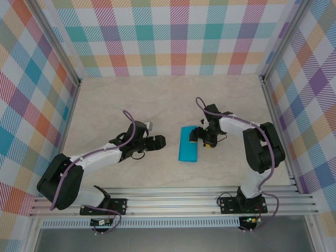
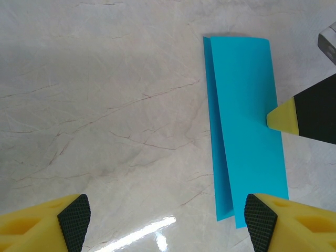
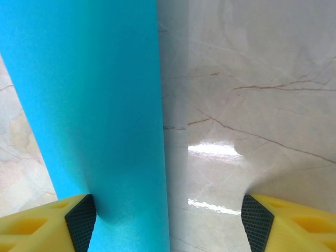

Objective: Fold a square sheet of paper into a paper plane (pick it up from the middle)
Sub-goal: Fold the square sheet of paper in half at the center of the table.

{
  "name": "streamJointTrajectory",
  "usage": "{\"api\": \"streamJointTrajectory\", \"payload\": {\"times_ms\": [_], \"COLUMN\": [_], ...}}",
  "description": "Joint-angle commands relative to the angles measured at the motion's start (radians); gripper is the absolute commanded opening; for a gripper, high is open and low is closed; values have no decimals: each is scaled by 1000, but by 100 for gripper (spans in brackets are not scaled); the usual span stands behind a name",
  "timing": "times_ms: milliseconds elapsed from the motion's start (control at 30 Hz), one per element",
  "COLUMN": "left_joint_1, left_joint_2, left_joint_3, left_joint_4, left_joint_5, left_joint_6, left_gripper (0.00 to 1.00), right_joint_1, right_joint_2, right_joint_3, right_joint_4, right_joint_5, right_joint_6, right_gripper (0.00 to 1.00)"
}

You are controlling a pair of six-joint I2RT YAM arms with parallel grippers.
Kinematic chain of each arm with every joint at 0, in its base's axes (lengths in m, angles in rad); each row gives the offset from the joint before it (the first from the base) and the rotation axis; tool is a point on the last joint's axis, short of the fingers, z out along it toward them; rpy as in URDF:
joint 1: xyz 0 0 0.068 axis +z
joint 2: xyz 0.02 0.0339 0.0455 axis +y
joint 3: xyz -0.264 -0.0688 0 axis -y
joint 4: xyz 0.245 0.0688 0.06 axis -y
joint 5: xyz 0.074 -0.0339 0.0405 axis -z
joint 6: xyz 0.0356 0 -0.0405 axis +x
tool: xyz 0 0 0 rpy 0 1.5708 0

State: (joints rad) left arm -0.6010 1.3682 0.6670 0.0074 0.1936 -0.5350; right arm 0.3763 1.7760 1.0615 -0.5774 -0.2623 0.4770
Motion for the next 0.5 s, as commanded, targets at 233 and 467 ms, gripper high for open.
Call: {"api": "streamJointTrajectory", "payload": {"times_ms": [233,467], "left_joint_1": [-16,-16], "left_joint_2": [13,23], "left_joint_3": [28,31], "left_joint_4": [22,26], "left_joint_5": [4,2], "left_joint_6": [-11,-11], "left_gripper": [80,81], "right_joint_1": [3,17], "right_joint_2": [60,79], "right_joint_3": [19,38], "right_joint_4": [5,-30], "right_joint_5": [-3,34], "right_joint_6": [41,27], "right_gripper": [76,77]}}
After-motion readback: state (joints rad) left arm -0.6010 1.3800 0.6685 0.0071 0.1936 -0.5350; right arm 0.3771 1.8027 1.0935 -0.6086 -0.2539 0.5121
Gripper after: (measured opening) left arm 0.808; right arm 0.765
